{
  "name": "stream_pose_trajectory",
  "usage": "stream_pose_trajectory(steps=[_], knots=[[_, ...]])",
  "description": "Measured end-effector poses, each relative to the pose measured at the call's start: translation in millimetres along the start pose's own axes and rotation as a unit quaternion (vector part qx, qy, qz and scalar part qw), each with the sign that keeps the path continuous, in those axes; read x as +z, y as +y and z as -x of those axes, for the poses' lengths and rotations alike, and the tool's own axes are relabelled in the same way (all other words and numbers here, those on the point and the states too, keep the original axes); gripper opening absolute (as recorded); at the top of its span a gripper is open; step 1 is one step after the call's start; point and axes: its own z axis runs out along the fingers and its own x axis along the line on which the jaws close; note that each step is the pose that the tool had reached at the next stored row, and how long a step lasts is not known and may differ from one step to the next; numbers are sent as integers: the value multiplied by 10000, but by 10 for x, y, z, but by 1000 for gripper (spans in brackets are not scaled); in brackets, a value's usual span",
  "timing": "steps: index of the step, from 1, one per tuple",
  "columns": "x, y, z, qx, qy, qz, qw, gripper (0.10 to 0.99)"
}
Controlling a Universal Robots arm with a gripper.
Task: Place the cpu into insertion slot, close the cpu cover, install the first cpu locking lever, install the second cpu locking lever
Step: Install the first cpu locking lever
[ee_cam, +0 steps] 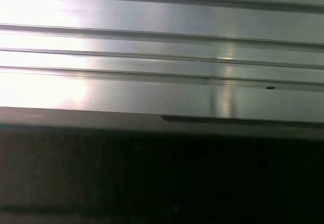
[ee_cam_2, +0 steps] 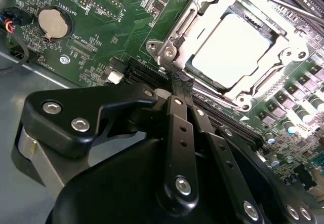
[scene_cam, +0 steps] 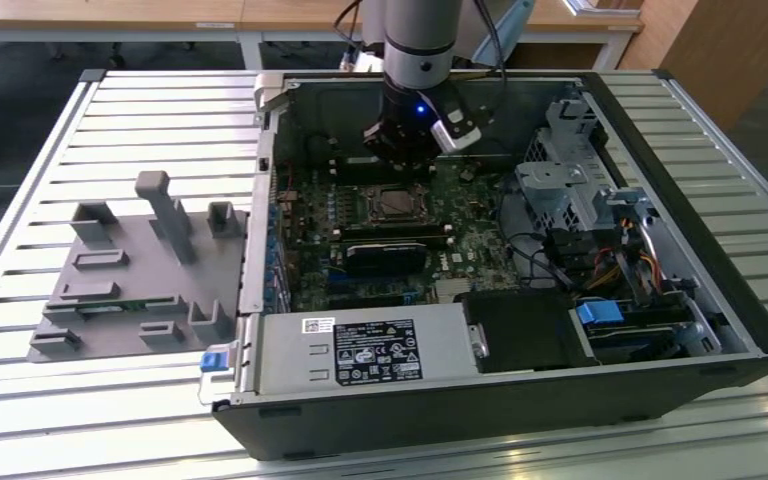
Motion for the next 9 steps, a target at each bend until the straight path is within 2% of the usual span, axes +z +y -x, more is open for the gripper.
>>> stream_pose_trajectory(steps=[5, 9], knots=[[18, 11, 1, -1, 3, -53, 10000, 106], [27, 14, 1, -2, 2, -63, 10000, 106]])
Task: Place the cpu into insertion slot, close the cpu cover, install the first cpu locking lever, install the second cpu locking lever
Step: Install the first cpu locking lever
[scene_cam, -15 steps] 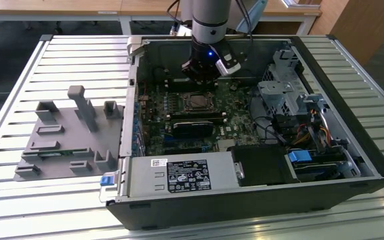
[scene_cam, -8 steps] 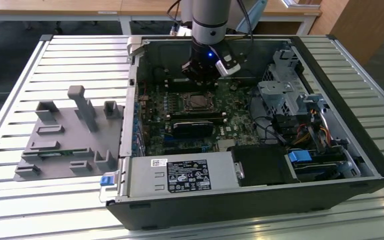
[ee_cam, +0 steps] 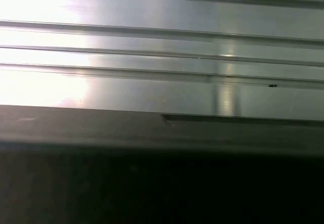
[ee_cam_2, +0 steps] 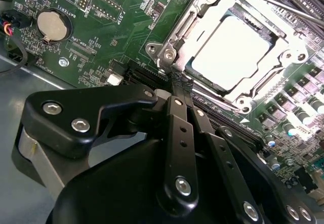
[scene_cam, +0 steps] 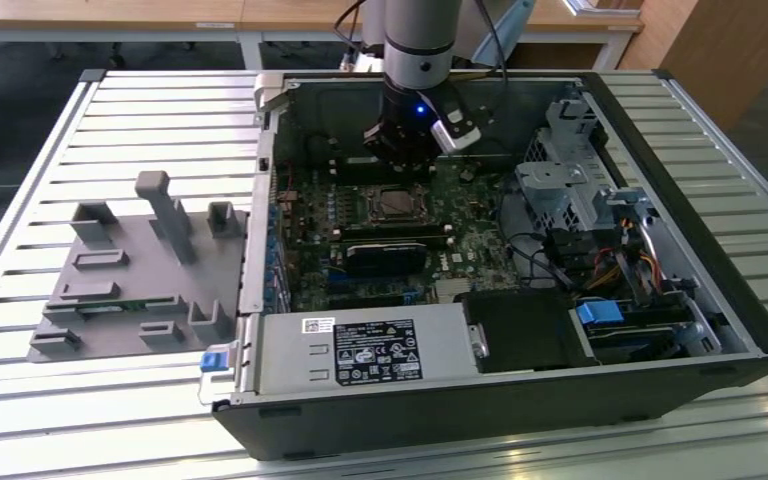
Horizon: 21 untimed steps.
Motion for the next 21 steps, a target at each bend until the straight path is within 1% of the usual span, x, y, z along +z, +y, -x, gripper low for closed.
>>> stream_pose_trajectory(steps=[16, 21], knots=[[-23, 2, 1, 0, -1, -2, 10000, 106], [-23, 1, 1, -1, 1, -35, 10000, 106]])
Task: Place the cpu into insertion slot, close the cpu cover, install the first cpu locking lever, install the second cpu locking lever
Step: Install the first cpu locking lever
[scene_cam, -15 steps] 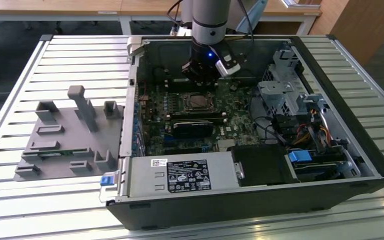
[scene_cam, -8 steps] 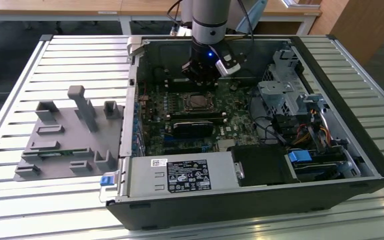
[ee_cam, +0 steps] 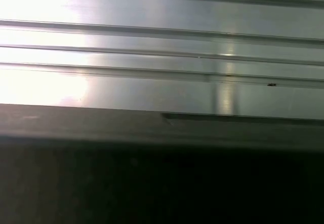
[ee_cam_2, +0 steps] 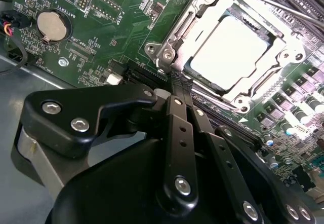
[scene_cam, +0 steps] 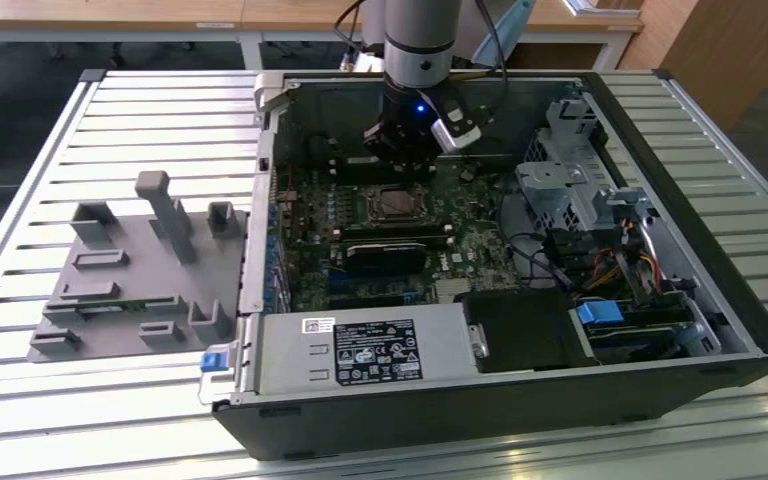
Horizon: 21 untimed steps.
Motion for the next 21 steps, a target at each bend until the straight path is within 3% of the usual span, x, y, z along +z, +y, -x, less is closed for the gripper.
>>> stream_pose_trajectory(steps=[9, 17, 21], knots=[[21, -2, 0, -2, 1, -73, 10000, 106], [38, -2, -2, -3, 4, -99, 10000, 106], [-60, 2, 2, -2, 3, -98, 10000, 106]])
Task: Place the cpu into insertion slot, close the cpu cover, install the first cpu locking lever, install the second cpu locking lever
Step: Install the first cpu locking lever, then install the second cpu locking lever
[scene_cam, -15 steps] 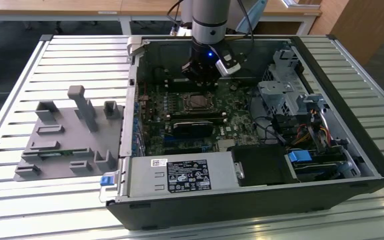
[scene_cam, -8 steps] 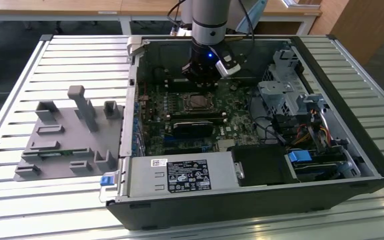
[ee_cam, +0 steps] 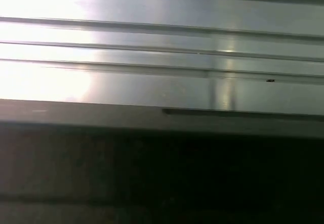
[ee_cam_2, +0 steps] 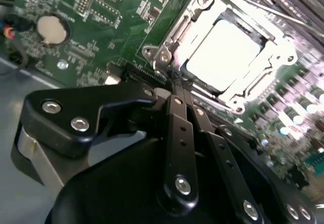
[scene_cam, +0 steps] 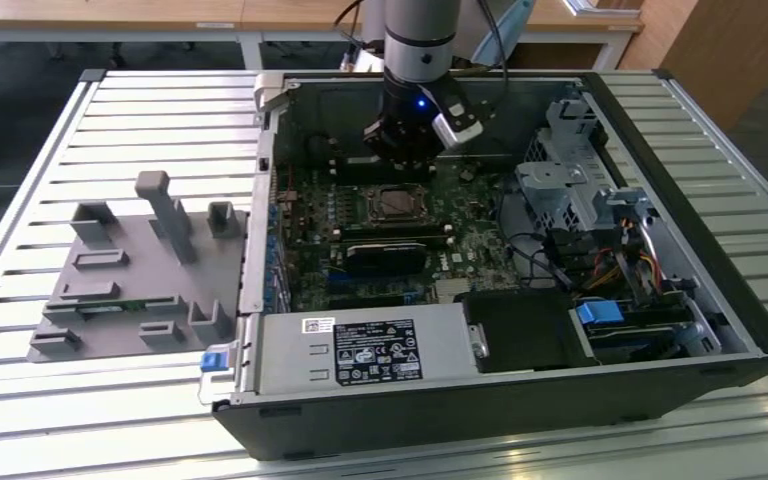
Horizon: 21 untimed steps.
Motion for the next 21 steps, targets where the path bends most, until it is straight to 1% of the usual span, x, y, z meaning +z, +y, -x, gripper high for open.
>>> stream_pose_trajectory(steps=[2, 3, 7, 15, 21], knots=[[-59, 1, 2, 0, 0, 0, 10000, 106], [-71, 1, 2, 0, 0, 0, 10000, 106], [-72, -10, 2, -1, 1, 0, 10000, 106], [-73, -68, 4, 0, 0, 0, 10000, 106], [-73, -89, 7, 0, 0, 0, 10000, 106]])
